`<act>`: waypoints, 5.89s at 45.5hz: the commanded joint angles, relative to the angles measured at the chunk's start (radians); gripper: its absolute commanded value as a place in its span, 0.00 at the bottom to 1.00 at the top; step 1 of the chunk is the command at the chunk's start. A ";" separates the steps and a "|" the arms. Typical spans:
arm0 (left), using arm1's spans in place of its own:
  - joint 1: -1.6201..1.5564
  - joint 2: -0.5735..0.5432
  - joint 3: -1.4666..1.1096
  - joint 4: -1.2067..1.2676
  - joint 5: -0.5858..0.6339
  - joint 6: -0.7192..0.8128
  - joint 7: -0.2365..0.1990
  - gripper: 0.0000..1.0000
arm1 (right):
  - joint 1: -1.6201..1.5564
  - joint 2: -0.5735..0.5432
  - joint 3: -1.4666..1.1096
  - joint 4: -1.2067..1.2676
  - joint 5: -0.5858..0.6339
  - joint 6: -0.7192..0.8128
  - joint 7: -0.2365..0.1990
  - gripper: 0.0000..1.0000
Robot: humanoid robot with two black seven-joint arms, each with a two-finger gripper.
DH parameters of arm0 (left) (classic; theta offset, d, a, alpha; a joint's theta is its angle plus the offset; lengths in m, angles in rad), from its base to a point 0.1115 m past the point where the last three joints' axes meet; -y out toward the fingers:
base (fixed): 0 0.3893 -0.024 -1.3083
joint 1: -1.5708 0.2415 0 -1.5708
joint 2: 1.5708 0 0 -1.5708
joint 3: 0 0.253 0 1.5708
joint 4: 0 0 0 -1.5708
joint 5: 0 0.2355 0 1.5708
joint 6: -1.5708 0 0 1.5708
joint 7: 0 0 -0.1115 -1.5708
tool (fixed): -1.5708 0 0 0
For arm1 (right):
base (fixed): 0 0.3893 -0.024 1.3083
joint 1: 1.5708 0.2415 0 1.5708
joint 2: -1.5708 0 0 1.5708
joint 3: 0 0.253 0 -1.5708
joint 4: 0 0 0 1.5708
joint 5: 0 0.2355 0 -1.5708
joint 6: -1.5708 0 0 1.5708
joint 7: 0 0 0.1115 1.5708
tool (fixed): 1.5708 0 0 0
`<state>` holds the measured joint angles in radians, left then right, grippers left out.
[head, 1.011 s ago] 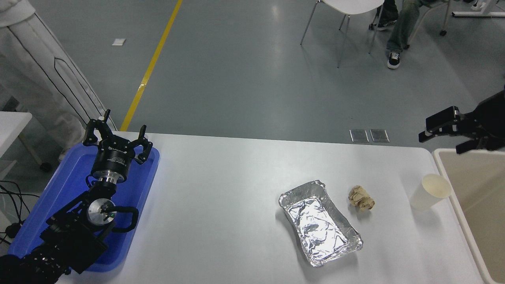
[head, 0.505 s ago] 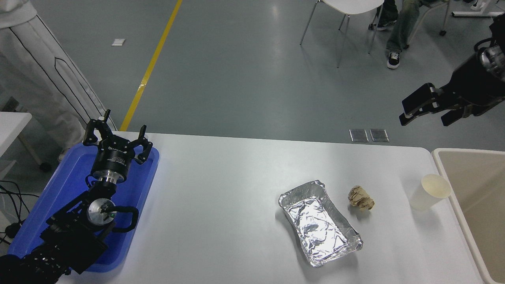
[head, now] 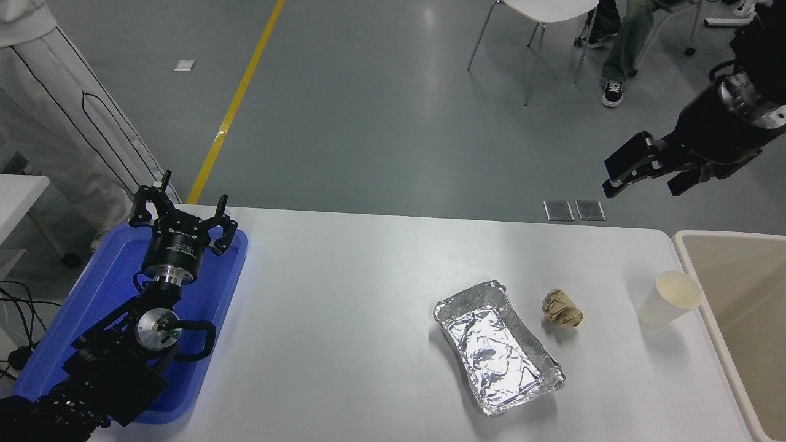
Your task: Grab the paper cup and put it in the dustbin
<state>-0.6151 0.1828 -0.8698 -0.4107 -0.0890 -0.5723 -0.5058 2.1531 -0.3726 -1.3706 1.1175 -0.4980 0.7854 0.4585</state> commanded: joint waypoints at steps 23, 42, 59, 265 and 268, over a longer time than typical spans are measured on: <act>0.000 0.000 0.000 0.001 0.000 0.000 0.000 1.00 | -0.111 -0.135 -0.171 -0.004 0.041 0.000 -0.001 0.98; 0.000 0.000 0.000 0.001 0.000 0.000 0.000 1.00 | -0.396 -0.186 -0.134 -0.131 0.157 -0.340 -0.001 0.99; 0.000 0.000 0.000 0.001 0.000 0.000 -0.002 1.00 | -0.722 -0.180 0.033 -0.404 0.157 -0.368 -0.001 1.00; 0.000 0.001 0.000 0.000 0.000 0.000 0.000 1.00 | 0.168 -0.330 -0.157 0.035 0.062 0.000 -0.236 0.00; 0.000 0.000 0.000 0.000 0.000 0.000 0.000 1.00 | 0.166 -0.348 -0.174 0.013 0.062 0.000 -0.236 0.00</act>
<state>-0.6151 0.1835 -0.8709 -0.4111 -0.0889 -0.5721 -0.5062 2.3156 -0.6920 -1.5059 1.1600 -0.4322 0.7844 0.2231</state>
